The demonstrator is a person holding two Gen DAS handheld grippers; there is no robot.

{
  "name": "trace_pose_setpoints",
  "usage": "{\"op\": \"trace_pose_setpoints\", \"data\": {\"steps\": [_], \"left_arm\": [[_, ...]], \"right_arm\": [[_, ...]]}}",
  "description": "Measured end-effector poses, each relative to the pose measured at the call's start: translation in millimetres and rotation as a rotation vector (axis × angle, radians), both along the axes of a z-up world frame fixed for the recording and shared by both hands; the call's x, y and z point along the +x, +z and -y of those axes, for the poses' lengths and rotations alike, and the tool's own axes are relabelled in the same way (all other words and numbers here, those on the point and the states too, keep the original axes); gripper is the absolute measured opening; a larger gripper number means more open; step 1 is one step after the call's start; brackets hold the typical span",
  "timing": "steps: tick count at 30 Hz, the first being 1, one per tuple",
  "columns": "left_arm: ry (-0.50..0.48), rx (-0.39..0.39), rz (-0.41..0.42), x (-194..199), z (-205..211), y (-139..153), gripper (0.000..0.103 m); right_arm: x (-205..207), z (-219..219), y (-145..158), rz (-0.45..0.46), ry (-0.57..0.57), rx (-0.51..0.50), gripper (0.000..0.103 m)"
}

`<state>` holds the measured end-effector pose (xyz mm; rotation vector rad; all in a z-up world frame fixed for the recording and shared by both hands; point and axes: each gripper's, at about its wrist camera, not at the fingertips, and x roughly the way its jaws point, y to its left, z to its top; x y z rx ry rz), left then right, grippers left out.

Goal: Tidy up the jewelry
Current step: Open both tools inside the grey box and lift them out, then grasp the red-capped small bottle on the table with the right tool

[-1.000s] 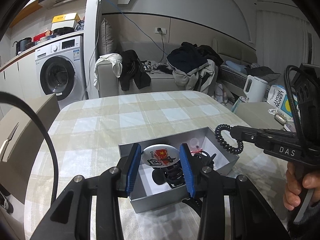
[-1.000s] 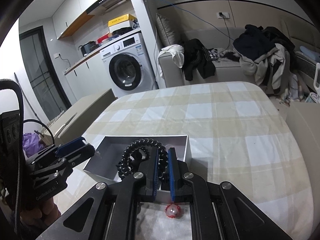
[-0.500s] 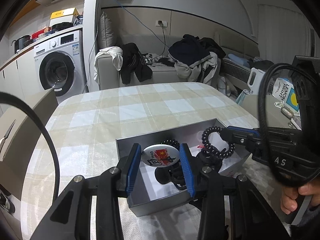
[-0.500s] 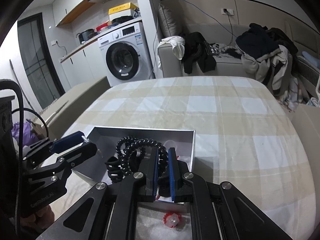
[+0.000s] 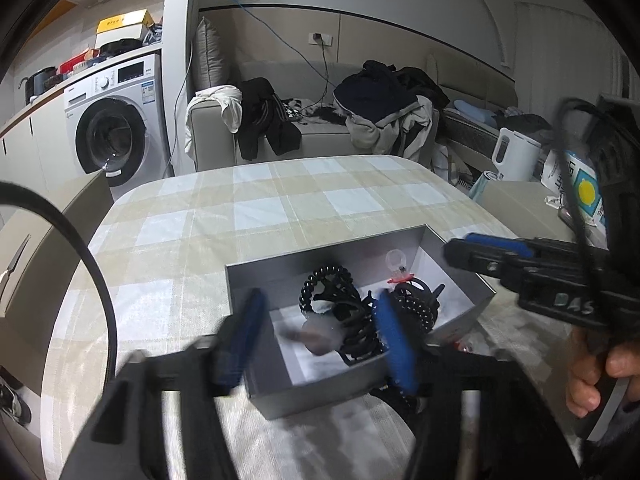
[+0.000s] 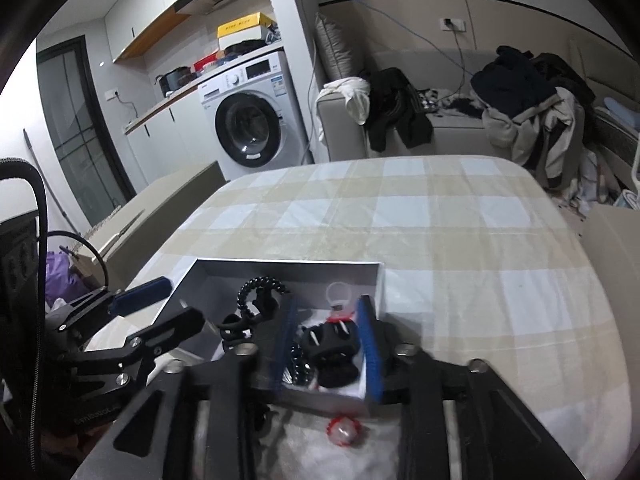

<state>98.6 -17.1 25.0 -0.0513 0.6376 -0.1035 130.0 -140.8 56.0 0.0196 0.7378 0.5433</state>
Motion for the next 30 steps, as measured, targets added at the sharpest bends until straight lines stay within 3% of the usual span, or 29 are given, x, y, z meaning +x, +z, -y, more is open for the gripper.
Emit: {"op": "trace_pose_setpoints", "data": {"steps": [1,3,6,9,14,18,24,30], "left_arm": [[0.003,-0.014,0.005,-3,-2,1,0.070],[0.013,-0.042,0.009,-9,-6,4,0.088],[0.047,-0.069,0.022,-18,-11,5,0.102],[0.089,-0.052,0.045,-32,-11,1,0.102],[0.066,-0.066,-0.053,-40,-4,-19,0.102],[0.050,-0.055,-0.087,-44,7,-29,0.102],[0.046,-0.056,-0.102,-48,8,-31,0.102],[0.064,-0.062,-0.113,-47,4,-34,0.102]], "right_arm": [[-3,7,2,0.003,-0.007,0.005,0.050],[-7,18,3,-0.002,-0.022,0.007,0.075],[-14,37,-3,-0.043,-0.052,-0.004,0.103],[-20,49,-16,-0.086,-0.075,-0.040,0.103],[-29,43,-37,-0.137,-0.026,-0.104,0.102],[-31,31,-45,-0.166,0.035,-0.107,0.082],[-30,18,-54,-0.187,0.083,-0.109,0.061],[-30,16,-56,-0.194,0.088,-0.101,0.048]]}}
